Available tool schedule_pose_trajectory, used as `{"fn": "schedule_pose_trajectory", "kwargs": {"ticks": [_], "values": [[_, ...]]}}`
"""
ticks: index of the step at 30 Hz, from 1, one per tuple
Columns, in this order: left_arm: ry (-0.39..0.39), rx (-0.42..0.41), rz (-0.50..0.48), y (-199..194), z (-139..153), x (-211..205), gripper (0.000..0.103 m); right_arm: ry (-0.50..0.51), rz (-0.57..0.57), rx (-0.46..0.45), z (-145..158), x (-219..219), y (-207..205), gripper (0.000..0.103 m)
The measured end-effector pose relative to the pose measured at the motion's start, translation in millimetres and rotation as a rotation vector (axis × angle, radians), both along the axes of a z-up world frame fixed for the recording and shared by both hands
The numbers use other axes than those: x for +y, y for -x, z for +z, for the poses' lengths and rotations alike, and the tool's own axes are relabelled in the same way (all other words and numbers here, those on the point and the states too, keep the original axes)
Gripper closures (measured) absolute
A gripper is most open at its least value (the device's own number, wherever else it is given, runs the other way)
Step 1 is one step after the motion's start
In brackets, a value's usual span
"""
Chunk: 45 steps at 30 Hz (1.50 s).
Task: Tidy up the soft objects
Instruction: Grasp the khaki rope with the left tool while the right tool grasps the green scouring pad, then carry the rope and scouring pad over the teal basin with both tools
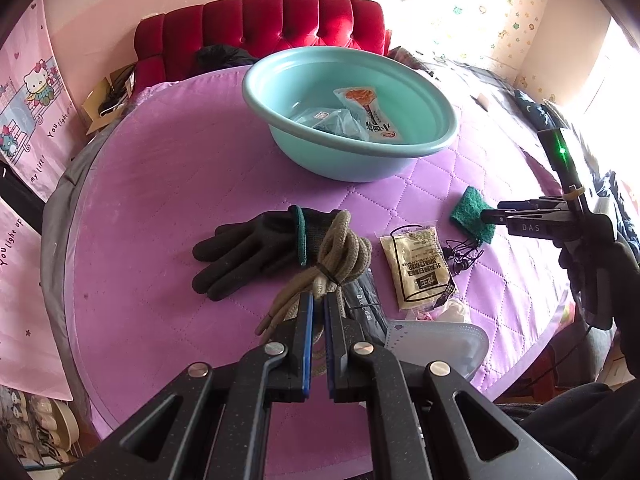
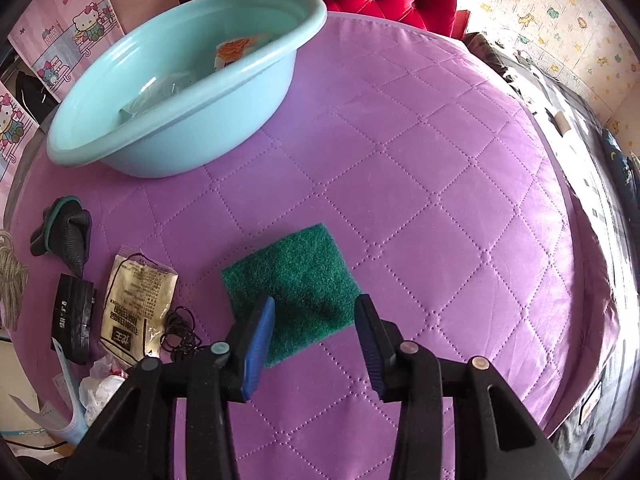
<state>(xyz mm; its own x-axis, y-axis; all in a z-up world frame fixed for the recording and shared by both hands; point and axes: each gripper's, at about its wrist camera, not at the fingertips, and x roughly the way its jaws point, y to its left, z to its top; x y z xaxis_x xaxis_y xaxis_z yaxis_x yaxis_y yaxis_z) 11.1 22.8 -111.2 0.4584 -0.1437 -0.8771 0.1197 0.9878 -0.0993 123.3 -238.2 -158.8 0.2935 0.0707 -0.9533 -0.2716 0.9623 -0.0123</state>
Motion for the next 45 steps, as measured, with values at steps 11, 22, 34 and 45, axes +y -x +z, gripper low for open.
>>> {"fn": "schedule_pose_trajectory", "kwargs": {"ticks": [11,22,34,45], "values": [[0.001,0.01,0.039,7.6,-0.6,10.5,0.098,0.011,0.049,0.01,-12.2,30.3,-17.4,0.003],[0.001,0.009,0.05,8.1,-0.2,14.1,0.098,0.052,0.056,0.001,-18.3,39.9,-15.0,0.098],[0.014,-0.018,0.005,3.6,7.3,5.3,0.098,-0.053,0.014,-0.005,20.0,22.9,8.9,0.098],[0.025,-0.061,-0.034,-0.6,19.7,-5.1,0.098,-0.063,0.01,-0.032,46.7,15.8,33.2,0.098]]}}
